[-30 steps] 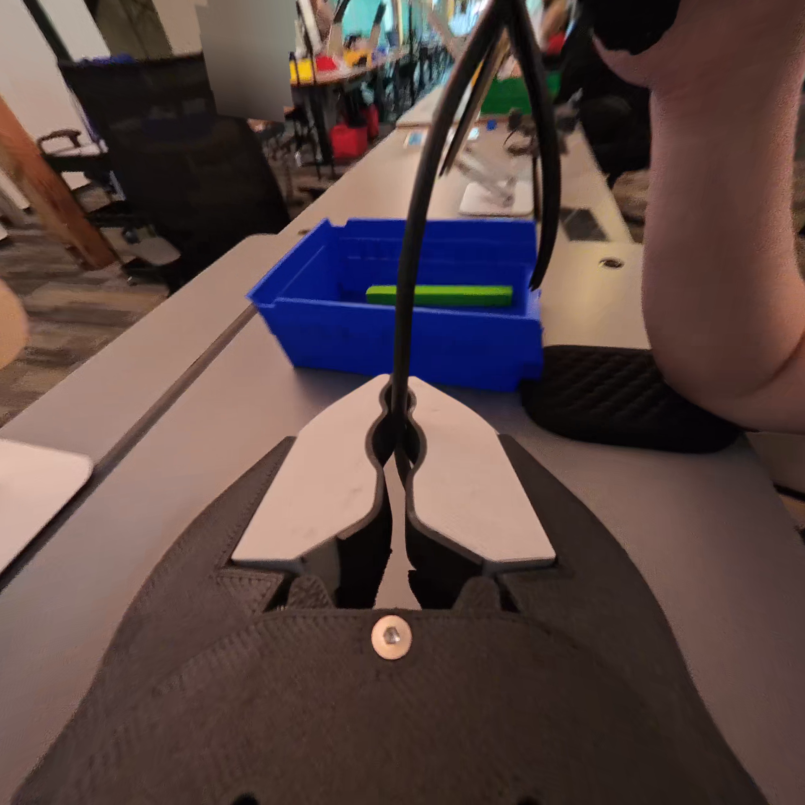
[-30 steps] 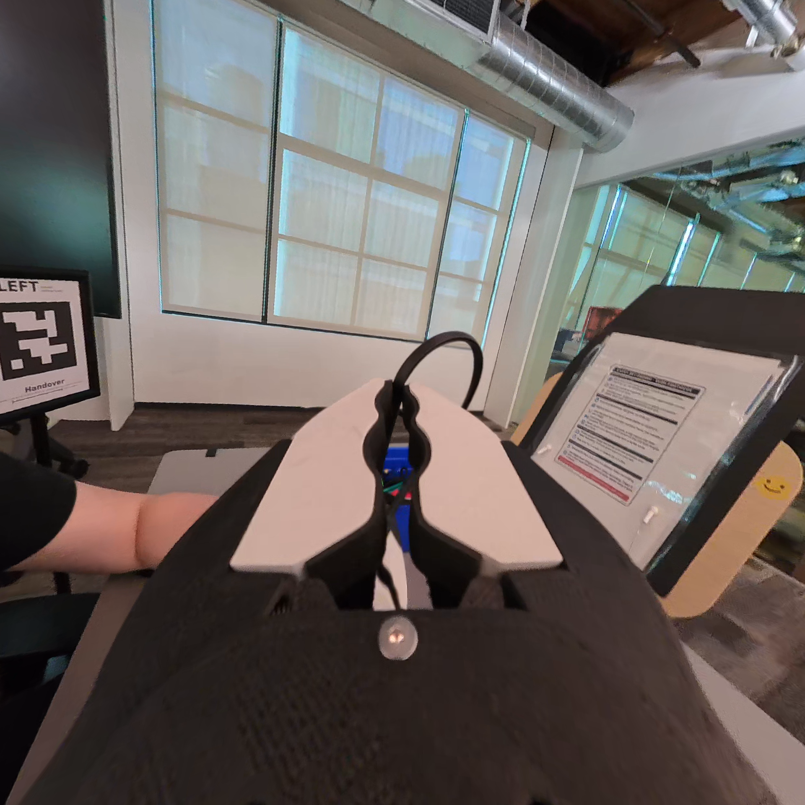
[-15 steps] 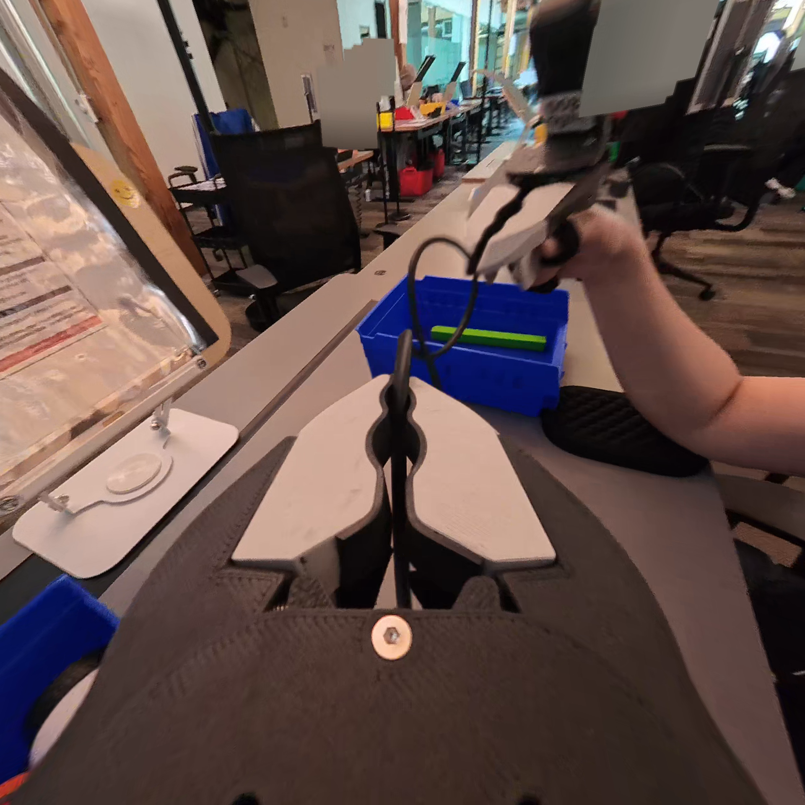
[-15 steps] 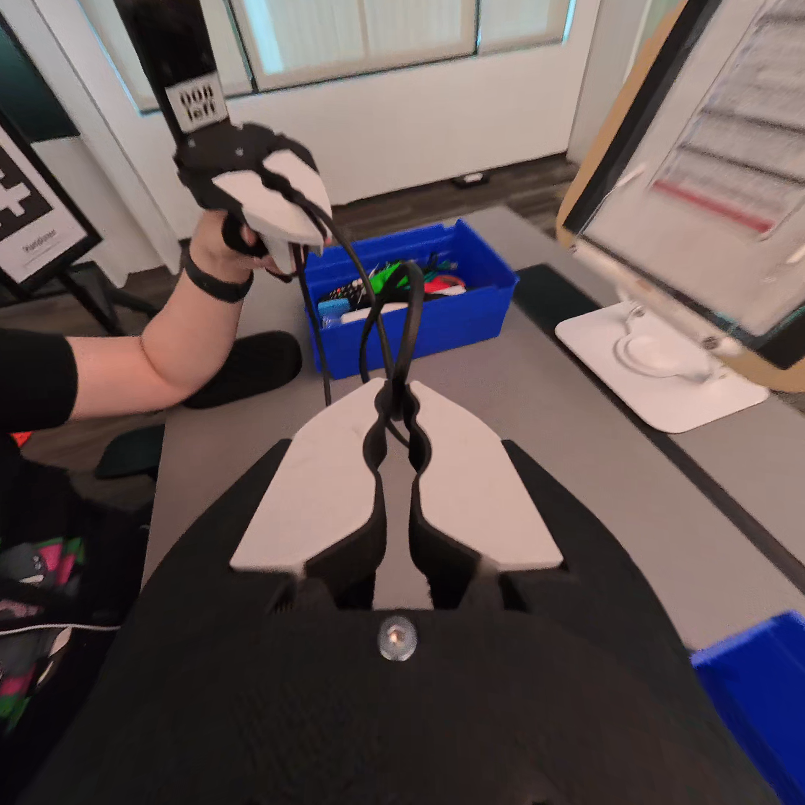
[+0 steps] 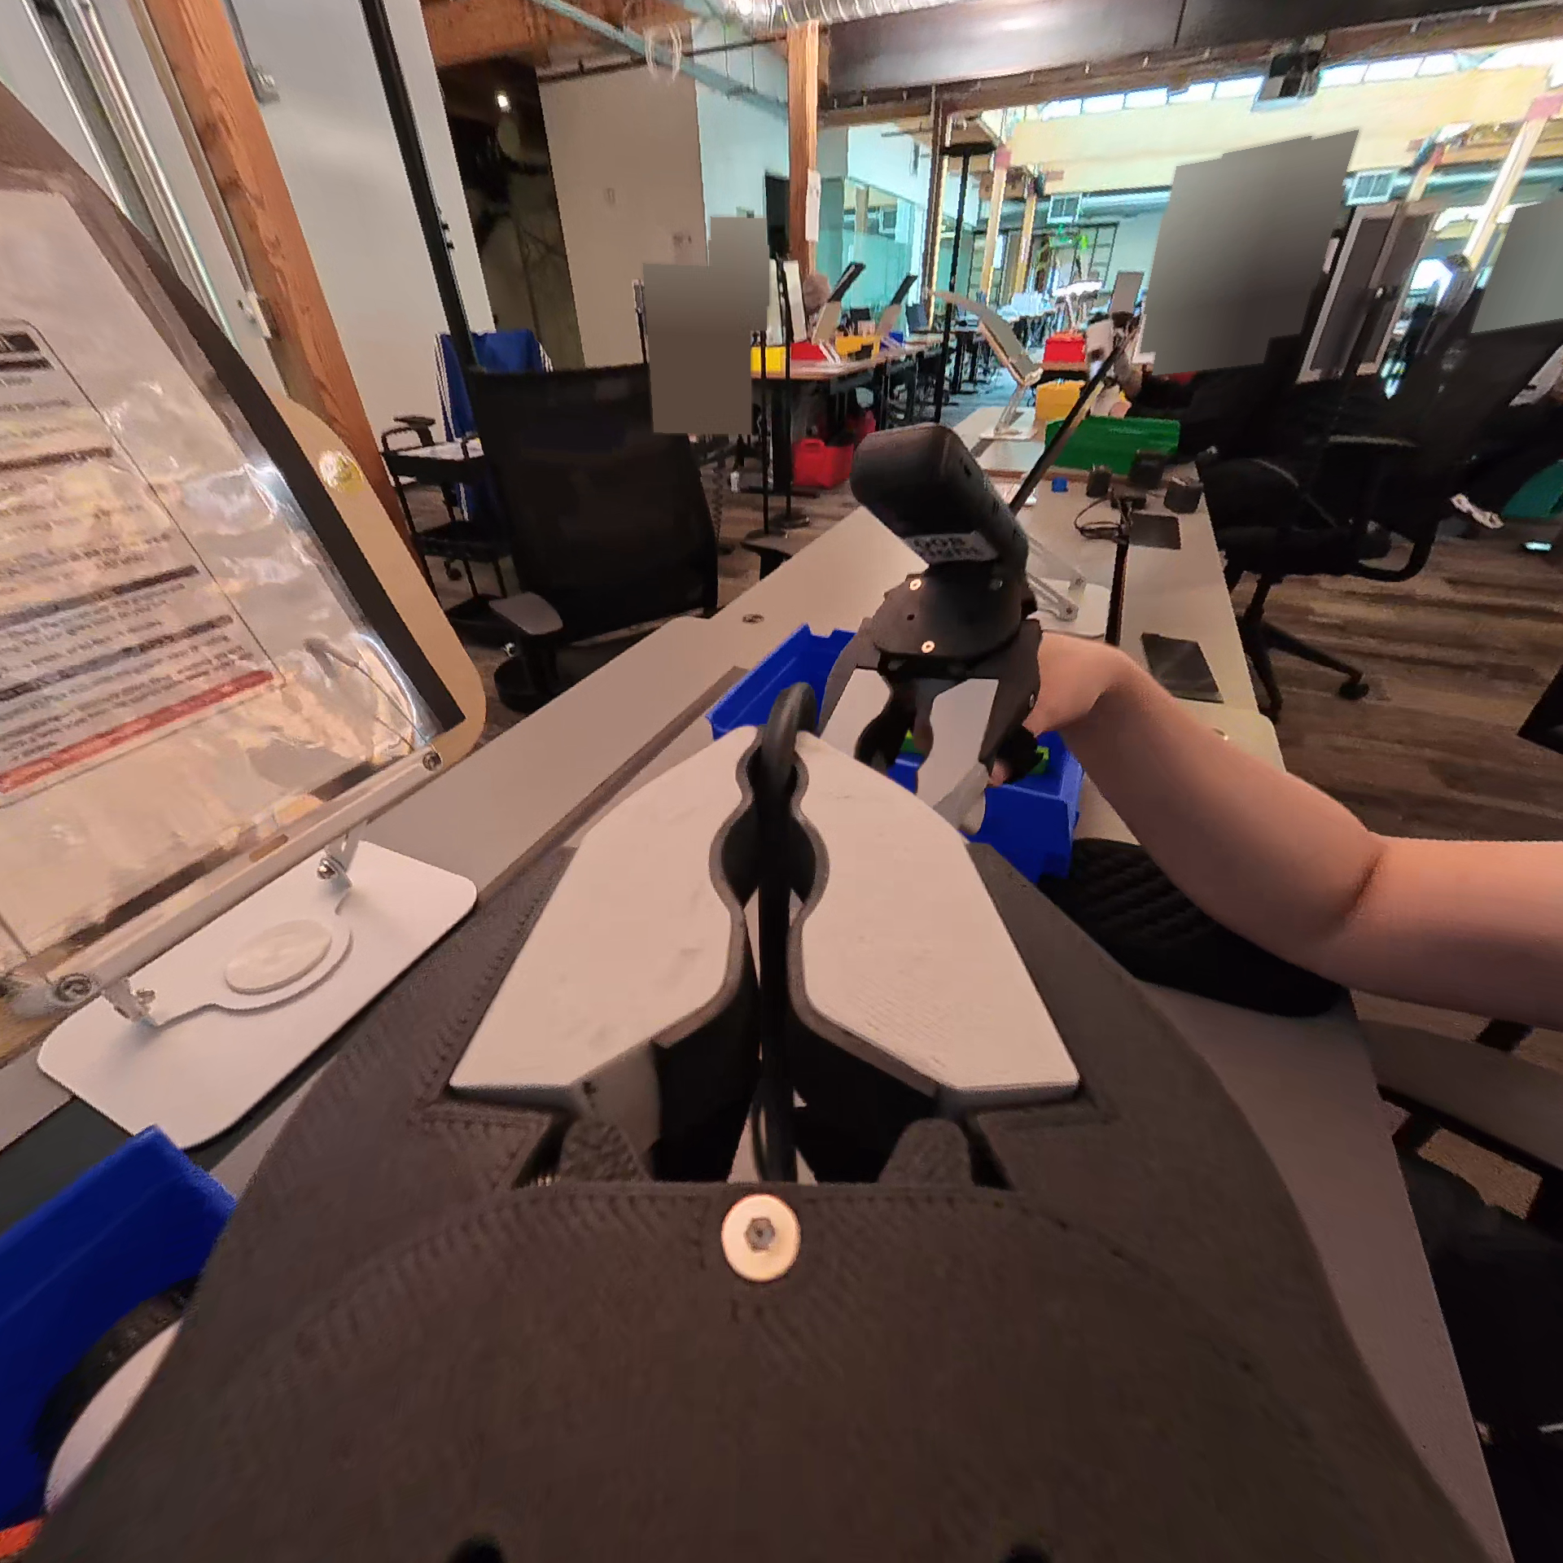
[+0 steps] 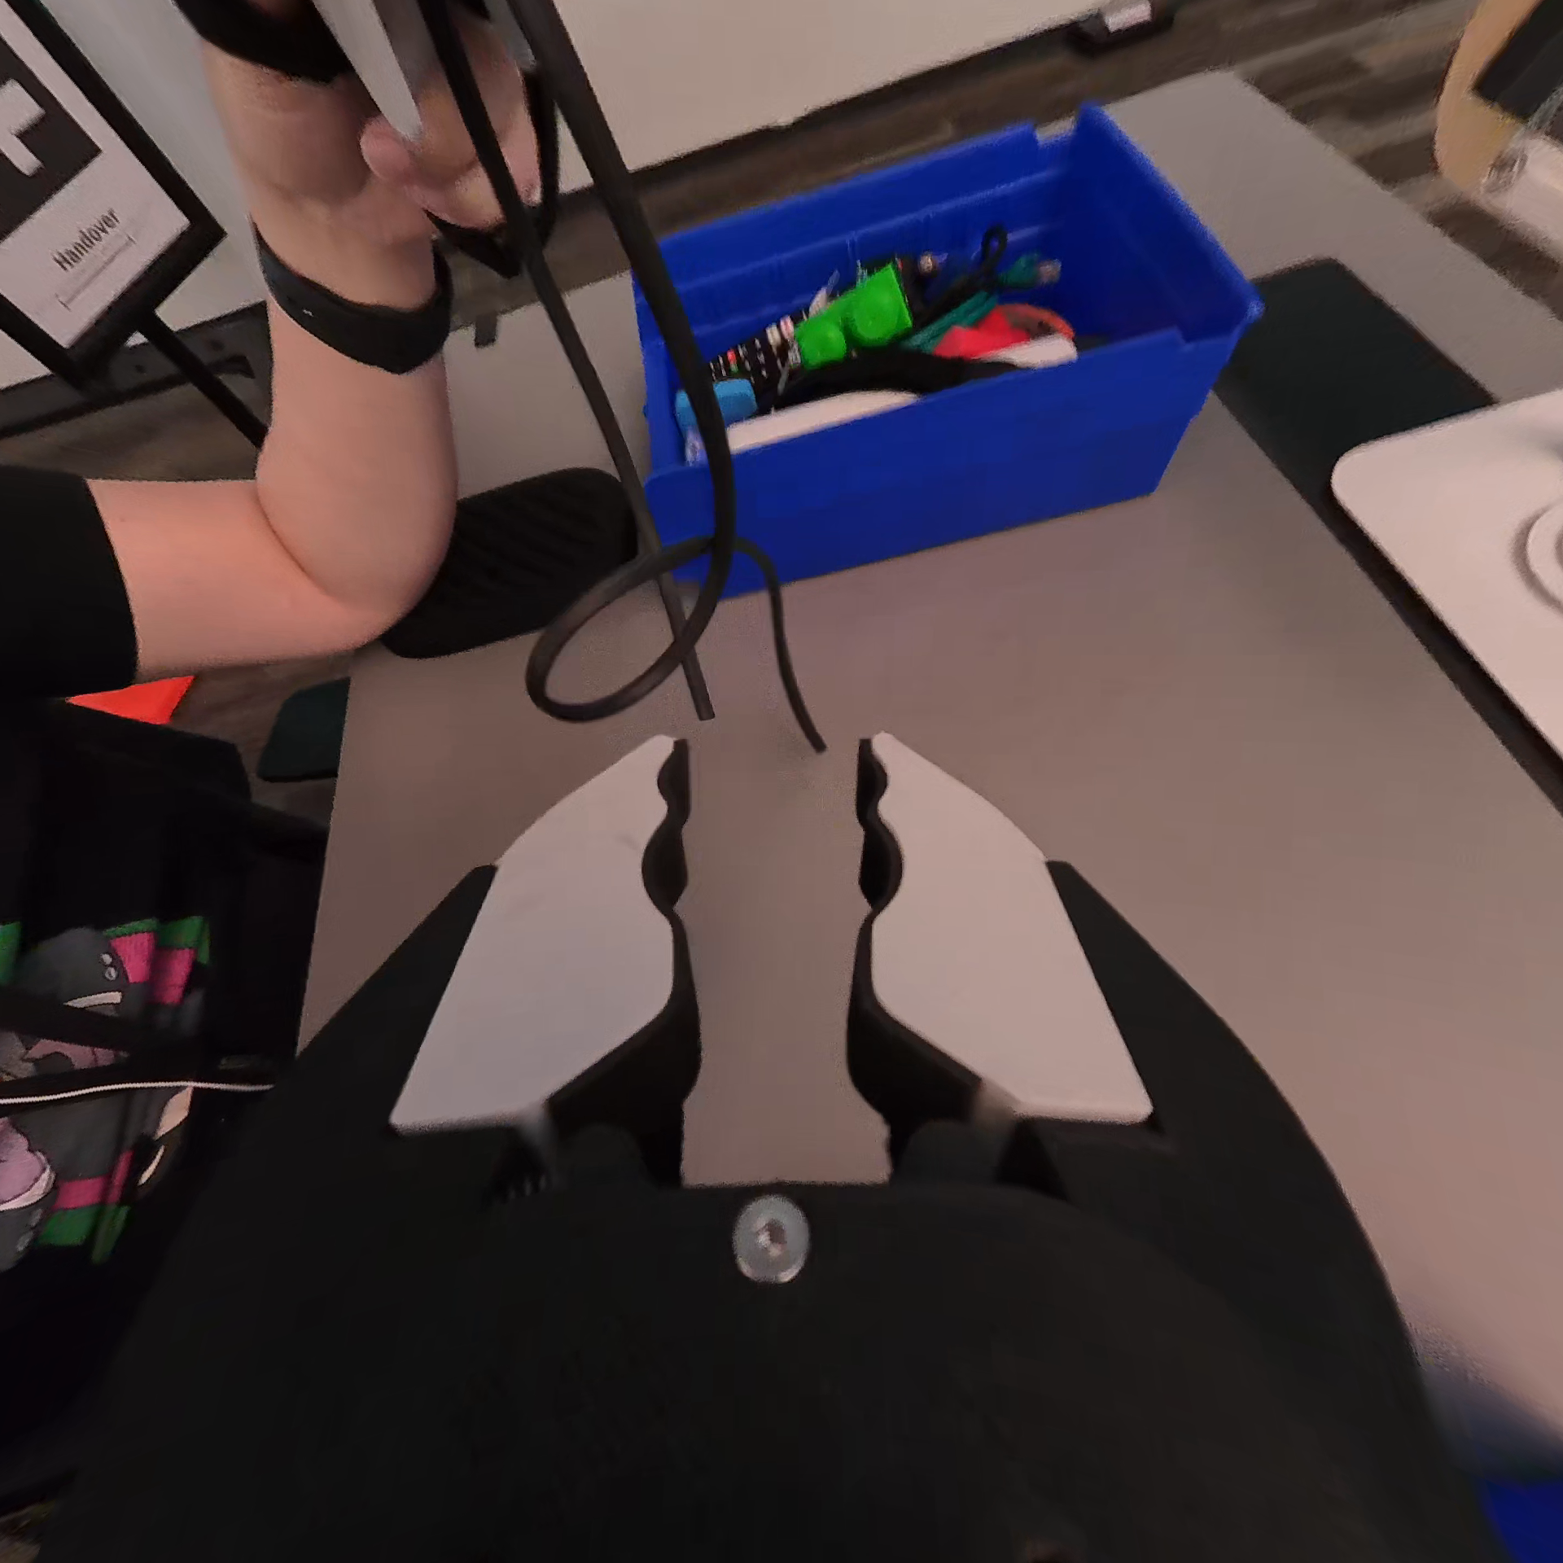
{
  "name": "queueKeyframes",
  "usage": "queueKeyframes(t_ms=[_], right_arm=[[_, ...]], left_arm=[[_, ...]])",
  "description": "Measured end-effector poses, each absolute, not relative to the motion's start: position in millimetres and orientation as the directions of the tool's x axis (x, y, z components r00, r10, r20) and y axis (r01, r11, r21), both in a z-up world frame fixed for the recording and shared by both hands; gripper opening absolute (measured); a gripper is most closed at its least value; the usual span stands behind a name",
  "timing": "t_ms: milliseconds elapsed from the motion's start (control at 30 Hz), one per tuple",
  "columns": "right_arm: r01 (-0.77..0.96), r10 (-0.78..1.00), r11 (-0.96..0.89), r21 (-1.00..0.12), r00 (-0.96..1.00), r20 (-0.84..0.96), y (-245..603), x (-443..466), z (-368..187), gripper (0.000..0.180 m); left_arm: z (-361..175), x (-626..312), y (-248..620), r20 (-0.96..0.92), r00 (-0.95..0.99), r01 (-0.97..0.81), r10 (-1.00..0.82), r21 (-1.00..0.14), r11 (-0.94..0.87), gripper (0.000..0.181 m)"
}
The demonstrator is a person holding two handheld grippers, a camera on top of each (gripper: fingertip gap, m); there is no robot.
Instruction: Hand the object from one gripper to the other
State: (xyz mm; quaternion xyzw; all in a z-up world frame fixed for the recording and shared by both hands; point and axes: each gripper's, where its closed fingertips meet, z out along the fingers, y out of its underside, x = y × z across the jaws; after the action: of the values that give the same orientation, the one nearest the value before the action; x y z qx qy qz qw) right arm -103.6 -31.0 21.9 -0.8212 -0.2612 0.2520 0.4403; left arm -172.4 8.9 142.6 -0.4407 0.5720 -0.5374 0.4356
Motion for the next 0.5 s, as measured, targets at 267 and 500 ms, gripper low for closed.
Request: queueKeyframes(t_ms=[267, 500], right_arm=[[0.151, 0.770, -0.186, -0.971, 0.637, -0.049, -19.5, -163.7, 55.6, 0.079], [-0.029, 0.840, -0.222, -0.975, 0.501, -0.207, -23.6, -204.6, 67.7, 0.079]], left_arm=[[169.4, -189.5, -5.6, -0.006, -0.276, 0.066, -0.961, -0.998, -0.012, 0.000], [169.8, -191.0, -32.4, -0.047, -0.328, 0.053, -0.944, -0.998, 0.031, 0.000]])
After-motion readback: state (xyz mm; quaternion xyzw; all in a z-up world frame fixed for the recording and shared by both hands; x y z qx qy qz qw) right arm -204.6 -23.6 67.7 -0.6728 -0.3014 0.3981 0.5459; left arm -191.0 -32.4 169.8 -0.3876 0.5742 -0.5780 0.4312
